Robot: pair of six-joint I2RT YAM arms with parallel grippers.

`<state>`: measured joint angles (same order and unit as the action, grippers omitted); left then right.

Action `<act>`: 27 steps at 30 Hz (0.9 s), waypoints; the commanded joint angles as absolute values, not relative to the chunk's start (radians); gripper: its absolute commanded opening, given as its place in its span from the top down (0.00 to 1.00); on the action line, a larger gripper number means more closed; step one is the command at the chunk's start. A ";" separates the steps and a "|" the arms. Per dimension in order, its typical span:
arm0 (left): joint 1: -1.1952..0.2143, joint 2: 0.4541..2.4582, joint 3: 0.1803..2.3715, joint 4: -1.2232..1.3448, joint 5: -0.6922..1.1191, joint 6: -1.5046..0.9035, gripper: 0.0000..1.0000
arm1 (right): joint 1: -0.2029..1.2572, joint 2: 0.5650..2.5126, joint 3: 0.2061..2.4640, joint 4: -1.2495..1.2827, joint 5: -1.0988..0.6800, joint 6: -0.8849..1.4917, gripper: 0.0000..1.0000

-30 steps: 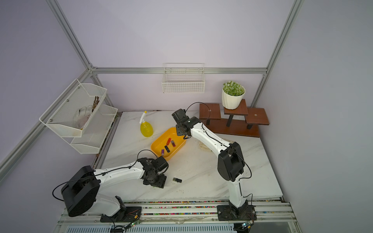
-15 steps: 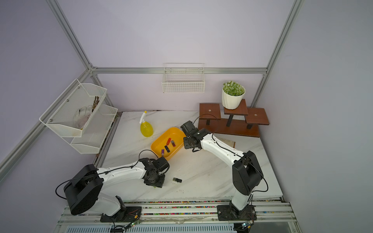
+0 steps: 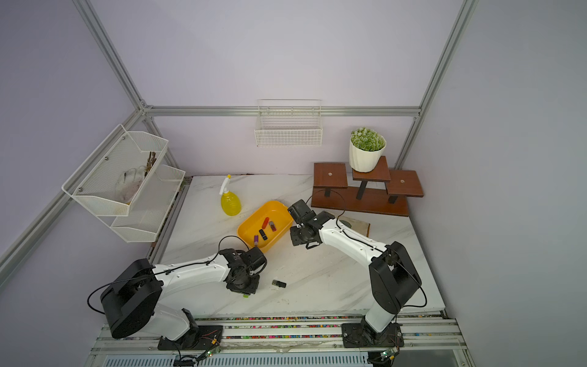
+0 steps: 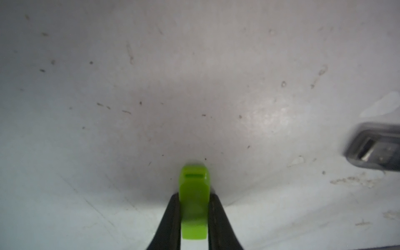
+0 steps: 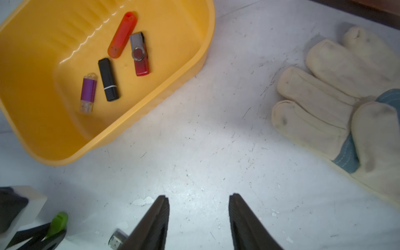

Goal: Put the usb flash drive into the storage box
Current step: Pick up the USB flash from the center of the board.

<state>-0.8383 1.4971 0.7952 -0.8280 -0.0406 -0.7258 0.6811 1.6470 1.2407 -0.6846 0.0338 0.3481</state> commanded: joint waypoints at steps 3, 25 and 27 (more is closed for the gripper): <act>-0.840 1.545 0.868 -0.929 -0.097 -0.743 1.00 | 0.753 1.638 1.168 -0.639 -0.069 0.296 0.49; -0.359 1.526 1.458 -1.225 -0.138 -0.452 1.00 | 0.917 1.669 1.116 -0.603 -0.082 0.202 0.45; -0.336 1.531 1.477 -1.225 -0.135 -0.442 1.00 | 0.933 1.686 1.131 -0.612 -0.078 0.192 0.45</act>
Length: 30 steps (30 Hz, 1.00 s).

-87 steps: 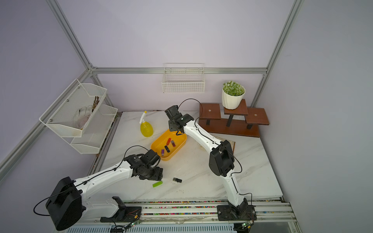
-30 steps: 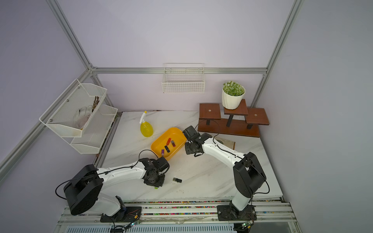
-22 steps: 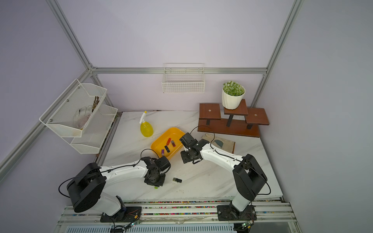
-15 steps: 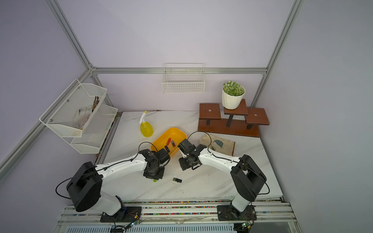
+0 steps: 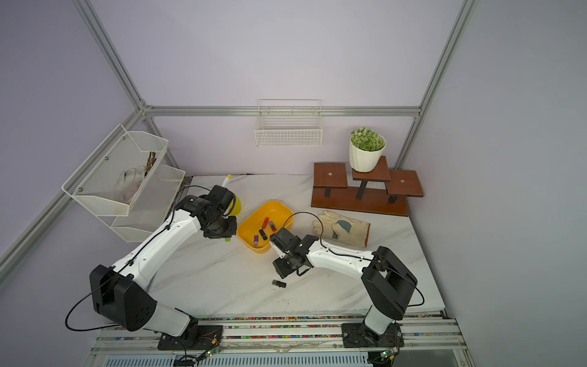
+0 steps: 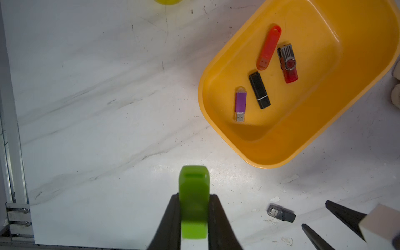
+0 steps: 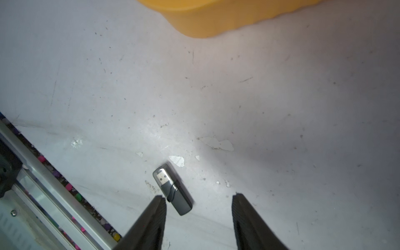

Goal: Put the usb flash drive into the storage box
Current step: Pick up the USB flash from the center of the board.

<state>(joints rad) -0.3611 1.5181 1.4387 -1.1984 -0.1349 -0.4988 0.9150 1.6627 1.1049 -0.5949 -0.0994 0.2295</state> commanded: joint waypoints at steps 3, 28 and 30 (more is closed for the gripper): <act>-0.305 1.529 1.481 -1.221 -0.124 -0.430 1.00 | 0.962 1.711 1.150 -0.624 -0.077 0.181 0.44; -0.221 1.447 1.343 -1.192 -0.089 -0.405 1.00 | 1.051 1.856 1.195 -0.698 -0.002 0.178 0.48; -0.218 1.441 1.330 -1.189 -0.088 -0.404 1.00 | 1.052 1.860 1.196 -0.704 0.000 0.179 0.50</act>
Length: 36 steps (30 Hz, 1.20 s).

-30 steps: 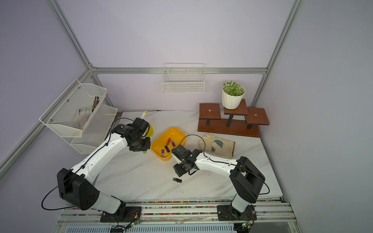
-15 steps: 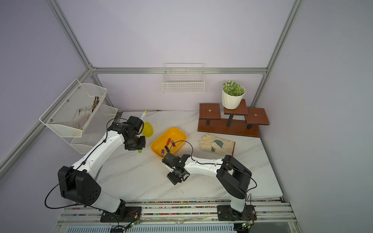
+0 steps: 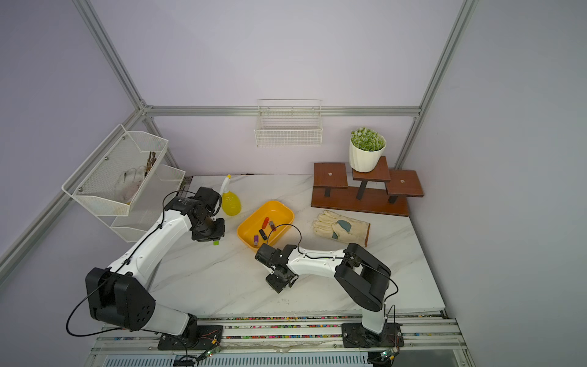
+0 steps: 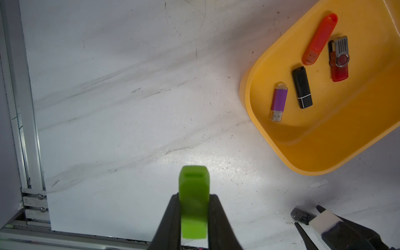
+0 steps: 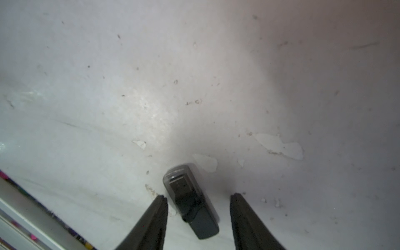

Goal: Put the usb flash drive into the storage box
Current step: Pick up the USB flash from the center of the board.

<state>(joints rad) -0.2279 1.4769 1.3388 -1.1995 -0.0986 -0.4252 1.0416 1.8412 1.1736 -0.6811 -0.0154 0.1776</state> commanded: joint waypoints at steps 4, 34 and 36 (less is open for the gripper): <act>-0.213 1.431 1.315 -1.184 -0.083 -0.402 1.00 | 1.061 1.868 1.198 -0.712 0.003 0.182 0.52; -0.196 1.423 1.284 -1.168 -0.071 -0.394 1.00 | 1.086 1.931 1.252 -0.788 0.012 0.222 1.00; -0.196 1.424 1.287 -1.169 -0.068 -0.394 1.00 | 1.086 1.916 1.266 -0.790 0.006 0.228 1.00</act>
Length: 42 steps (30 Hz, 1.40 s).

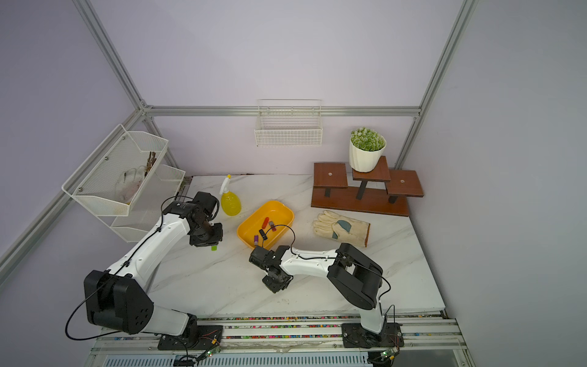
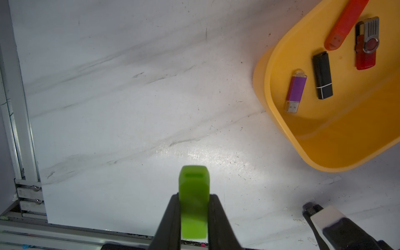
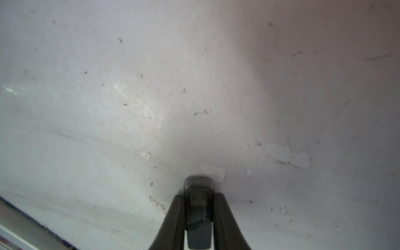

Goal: Put the usb flash drive into the storage box
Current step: Pick up the USB flash from the center of the board, then place the USB flash in the storage box.

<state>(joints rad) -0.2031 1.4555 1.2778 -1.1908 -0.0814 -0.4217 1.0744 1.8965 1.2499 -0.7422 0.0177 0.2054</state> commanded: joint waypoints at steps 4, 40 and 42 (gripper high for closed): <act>-0.196 1.430 1.297 -1.165 -0.063 -0.395 1.00 | 1.077 1.875 1.333 -0.835 0.037 0.238 1.00; -0.187 1.507 1.356 -1.121 0.003 -0.379 1.00 | 0.716 2.446 2.301 -0.937 0.283 0.023 1.00; -0.187 1.509 1.357 -1.121 0.006 -0.380 1.00 | 0.709 2.457 2.301 -0.936 0.280 0.018 1.00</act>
<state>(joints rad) -0.1955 1.5070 1.3334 -1.1416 -0.0071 -0.3996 0.7197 2.4336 2.2810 -0.9585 0.2554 0.0349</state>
